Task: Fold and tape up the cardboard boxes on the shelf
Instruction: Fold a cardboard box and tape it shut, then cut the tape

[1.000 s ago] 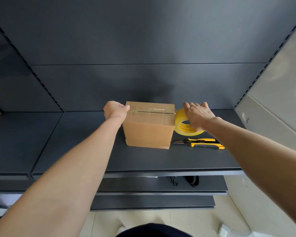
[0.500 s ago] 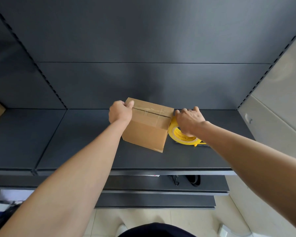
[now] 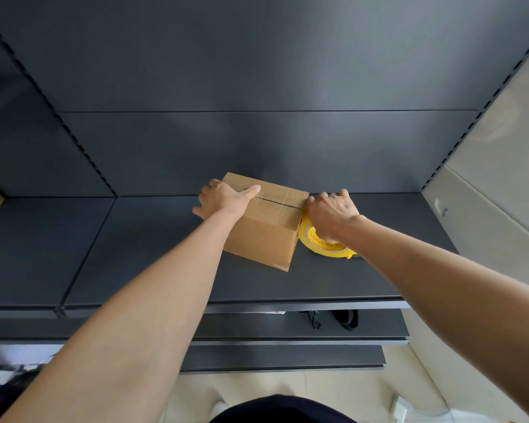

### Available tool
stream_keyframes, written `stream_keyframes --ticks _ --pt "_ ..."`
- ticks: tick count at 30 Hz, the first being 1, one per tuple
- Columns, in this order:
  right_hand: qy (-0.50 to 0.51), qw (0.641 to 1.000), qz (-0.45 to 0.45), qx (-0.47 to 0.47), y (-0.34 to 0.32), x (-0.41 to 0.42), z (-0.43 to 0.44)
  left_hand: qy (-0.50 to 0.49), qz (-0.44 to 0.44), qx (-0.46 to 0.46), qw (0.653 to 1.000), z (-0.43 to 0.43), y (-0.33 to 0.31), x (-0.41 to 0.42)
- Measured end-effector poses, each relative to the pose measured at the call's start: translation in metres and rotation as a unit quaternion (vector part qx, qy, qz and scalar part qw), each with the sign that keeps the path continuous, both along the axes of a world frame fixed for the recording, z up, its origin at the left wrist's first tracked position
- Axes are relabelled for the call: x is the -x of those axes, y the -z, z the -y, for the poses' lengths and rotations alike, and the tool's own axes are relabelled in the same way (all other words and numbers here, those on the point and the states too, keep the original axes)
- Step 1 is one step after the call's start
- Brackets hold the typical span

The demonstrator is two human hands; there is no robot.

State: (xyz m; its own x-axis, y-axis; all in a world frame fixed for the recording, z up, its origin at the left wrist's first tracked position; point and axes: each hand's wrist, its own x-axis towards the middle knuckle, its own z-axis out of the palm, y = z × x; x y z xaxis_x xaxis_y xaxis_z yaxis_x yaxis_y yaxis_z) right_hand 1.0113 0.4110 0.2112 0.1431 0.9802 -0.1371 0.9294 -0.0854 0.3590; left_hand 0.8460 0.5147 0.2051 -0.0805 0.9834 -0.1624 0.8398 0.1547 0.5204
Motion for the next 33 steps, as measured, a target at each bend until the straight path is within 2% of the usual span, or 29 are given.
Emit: stream_keyframes --ticks 11,14,16,18,19,21,22,24,26,30,33 --pt "0.017 0.999 -0.023 0.02 -0.007 0.008 0.005 -0.006 -0.066 -0.034 0.997 -0.003 0.009 -0.01" --pt "0.028 0.998 -0.054 0.031 -0.006 0.012 0.008 0.004 -0.061 -0.027 0.998 -0.01 0.008 -0.007" --pt "0.041 0.992 -0.105 0.049 -0.006 0.014 0.009 0.016 -0.061 -0.027 0.998 -0.014 0.009 -0.003" --pt "0.078 0.967 -0.231 0.077 -0.012 0.011 0.012 0.026 -0.063 -0.026 0.997 -0.017 0.009 0.002" --pt "0.102 0.94 -0.314 0.089 -0.016 0.008 0.012 0.028 -0.07 -0.036 0.996 -0.018 0.008 0.003" --pt "0.13 0.878 -0.451 0.094 -0.023 0.004 0.013 0.033 -0.095 -0.099 0.99 -0.016 0.007 0.005" --pt "0.14 0.857 -0.488 0.085 -0.024 0.003 0.013 0.042 -0.109 -0.146 0.982 -0.014 0.008 0.005" --pt "0.164 0.837 -0.518 0.061 -0.023 0.003 0.013 0.08 -0.132 -0.218 0.964 -0.009 0.009 0.004" --pt "0.187 0.829 -0.526 0.043 -0.019 0.006 0.012 0.134 -0.148 -0.23 0.952 -0.007 0.009 0.006" --pt "0.223 0.799 -0.557 0.038 -0.017 0.014 0.006 0.222 -0.198 -0.138 0.945 -0.005 0.004 0.01" --pt "0.253 0.772 -0.581 0.045 -0.016 0.022 0.0 0.247 -0.213 -0.09 0.941 -0.001 -0.002 0.011"
